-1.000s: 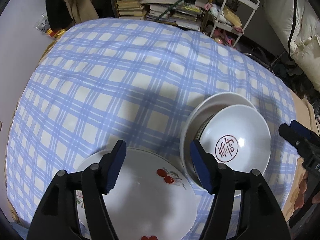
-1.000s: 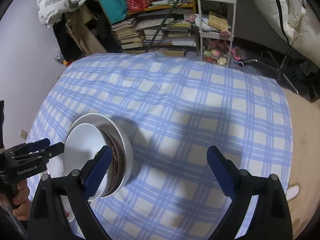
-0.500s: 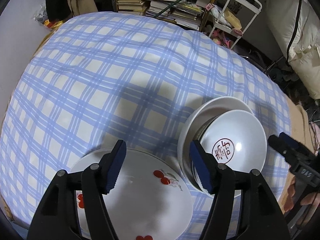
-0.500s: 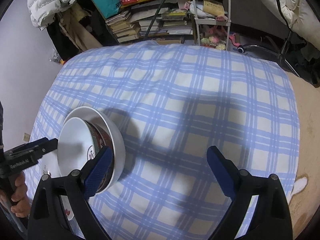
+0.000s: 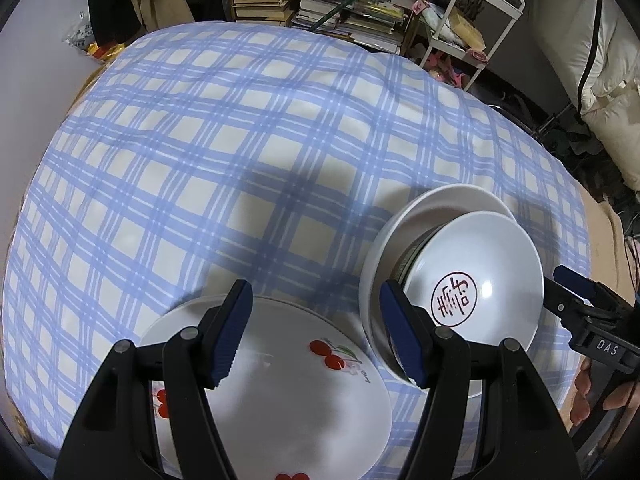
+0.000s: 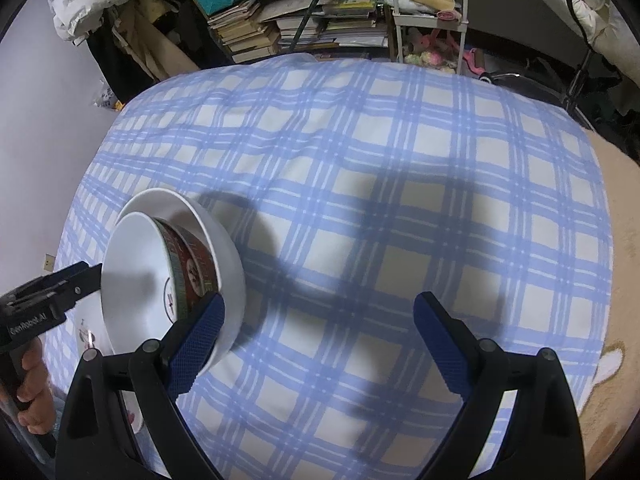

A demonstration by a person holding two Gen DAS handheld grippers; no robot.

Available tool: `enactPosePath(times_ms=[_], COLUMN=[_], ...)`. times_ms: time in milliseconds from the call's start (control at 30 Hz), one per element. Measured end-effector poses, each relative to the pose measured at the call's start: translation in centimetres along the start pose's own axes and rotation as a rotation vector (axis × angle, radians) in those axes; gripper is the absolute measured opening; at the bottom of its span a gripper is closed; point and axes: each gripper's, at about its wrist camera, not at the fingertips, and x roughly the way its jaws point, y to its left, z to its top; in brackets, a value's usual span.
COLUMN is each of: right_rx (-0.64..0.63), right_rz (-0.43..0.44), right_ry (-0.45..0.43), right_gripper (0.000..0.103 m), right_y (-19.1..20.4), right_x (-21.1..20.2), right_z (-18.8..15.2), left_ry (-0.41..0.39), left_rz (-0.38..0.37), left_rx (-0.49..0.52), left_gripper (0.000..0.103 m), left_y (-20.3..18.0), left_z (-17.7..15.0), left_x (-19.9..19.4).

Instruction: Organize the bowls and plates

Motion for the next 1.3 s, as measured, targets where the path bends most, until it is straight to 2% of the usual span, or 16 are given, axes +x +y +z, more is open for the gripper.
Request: enactPosePath(times_ms=[400,600,733,800,867,900,967,1100,1300], right_rx=[0.052,0.057,0.078,0.086,0.077,0.071,0.063,0.044,0.054], right_rz=[0.051,0.039,0.056,0.07,0.084,0.083,0.087,0.064,0.055], right_ry=[0.045,0.077,0.084,0.086,0.09,0.088,0.081,0.067,0.068], right_gripper=[0.1,0.099,0.092,0.086,0.077,0.074,0.063,0.058,0.057], right_y=[-0.2,0.2,0.0,0.2,0.6,0.9,1.3,2.3,2.4], right_x=[1.2,2.0,2.0,2.0,2.0,1.9,1.8,1.5,1.6], right_z=[0.1,0.0,0.0,0.0,0.1,0.1,0.1,0.2,0.2], left_ry=[0.01,0.001,0.001,0.002,0.005,0.003,0.0,0.015,0.018], left_rz=[0.035,0.068,0.07,0.047,0.028,0.034,0.048,0.017,0.005], left_rx=[0.014,0.034,0.035,0.034,0.043,0.049,0.059,0.034,0.014], left_gripper=[0.065,0.065,0.062,0.045,0.036,0.035,0.03,0.017,0.013], left_y=[-0.2,-0.4,-0.5,-0.7,-1.1,-1.3,-1.8,-1.9,-1.6], left_z=[0.2,0.3,0.4,0.4,0.4,0.4,0.4,0.5,0.5], left_x=[0.6,0.7,0.8,0.9,0.9,0.9,1.0,1.3,1.6])
